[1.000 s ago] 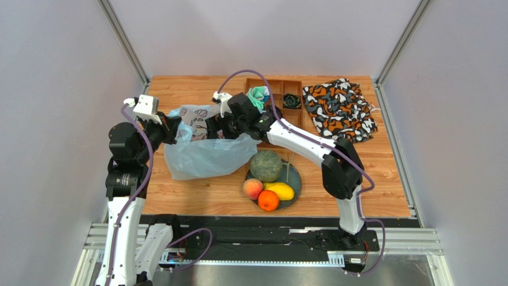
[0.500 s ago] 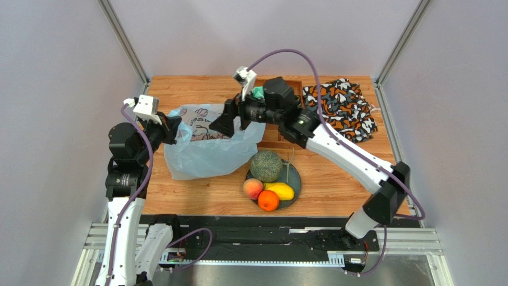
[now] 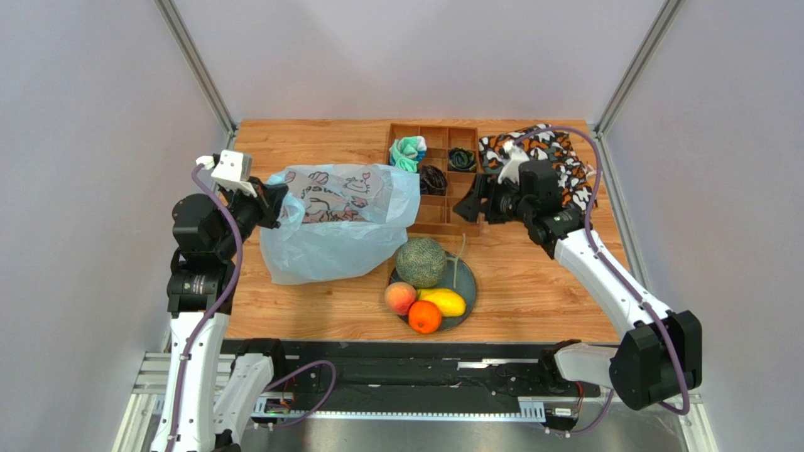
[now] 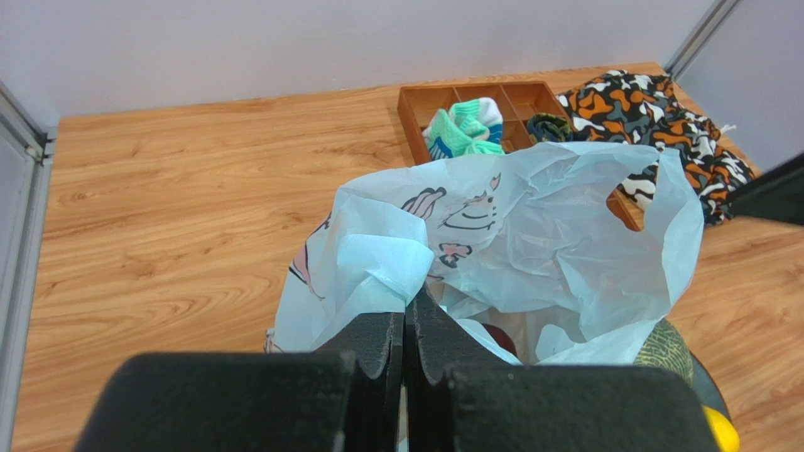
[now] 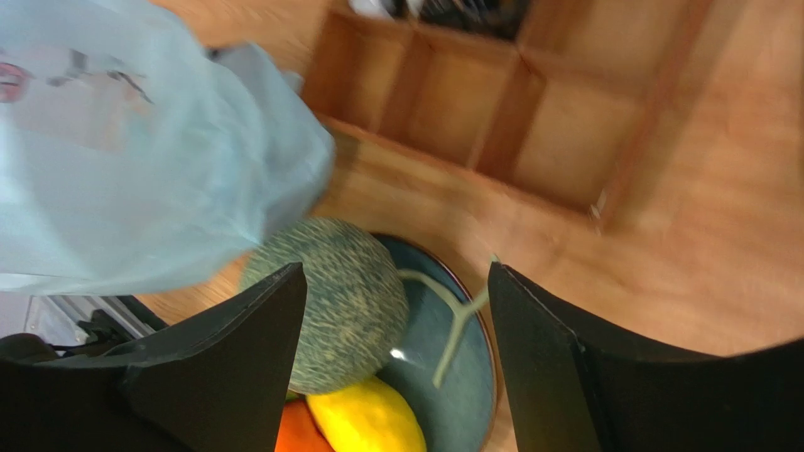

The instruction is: Place the fruits into the plastic bag

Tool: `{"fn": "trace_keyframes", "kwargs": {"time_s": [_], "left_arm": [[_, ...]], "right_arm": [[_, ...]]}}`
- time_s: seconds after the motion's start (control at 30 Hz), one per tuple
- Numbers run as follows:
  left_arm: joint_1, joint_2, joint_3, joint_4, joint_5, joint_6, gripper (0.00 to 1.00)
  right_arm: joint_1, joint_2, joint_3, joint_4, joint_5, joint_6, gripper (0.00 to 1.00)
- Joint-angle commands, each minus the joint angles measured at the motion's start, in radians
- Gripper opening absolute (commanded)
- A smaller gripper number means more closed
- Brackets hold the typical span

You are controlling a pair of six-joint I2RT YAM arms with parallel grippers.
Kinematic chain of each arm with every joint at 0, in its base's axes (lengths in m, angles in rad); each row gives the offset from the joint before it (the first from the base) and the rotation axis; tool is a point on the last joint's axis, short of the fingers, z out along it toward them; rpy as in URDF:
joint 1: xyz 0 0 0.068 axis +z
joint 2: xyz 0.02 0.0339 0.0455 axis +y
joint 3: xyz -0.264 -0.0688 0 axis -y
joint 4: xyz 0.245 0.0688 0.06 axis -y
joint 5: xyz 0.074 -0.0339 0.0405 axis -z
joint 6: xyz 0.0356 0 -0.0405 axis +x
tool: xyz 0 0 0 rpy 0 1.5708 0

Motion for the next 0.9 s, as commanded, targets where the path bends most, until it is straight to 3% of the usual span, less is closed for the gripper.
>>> {"fn": "trace_keyframes", "kwargs": {"time_s": [0.0,0.63,0.87], "left_arm": [[-0.004,-0.001,0.009,0.017,0.013,-0.015,0.0],[-0.005,-0.001,0.008,0.017,0.01,-0.015,0.0],[-0.004,0.005,0.008,0.017,0.008,-0.015,0.0]], "right_arm": [[-0.059,-0.026,-0.11,-0.021,-0.039,0.02,0.73],[-0.09,0.155,-0.247,0.176,-0.134,0.034,0.66],[-0.073,0.226,-0.258,0.239,-0.126,0.051,0.59]]}}
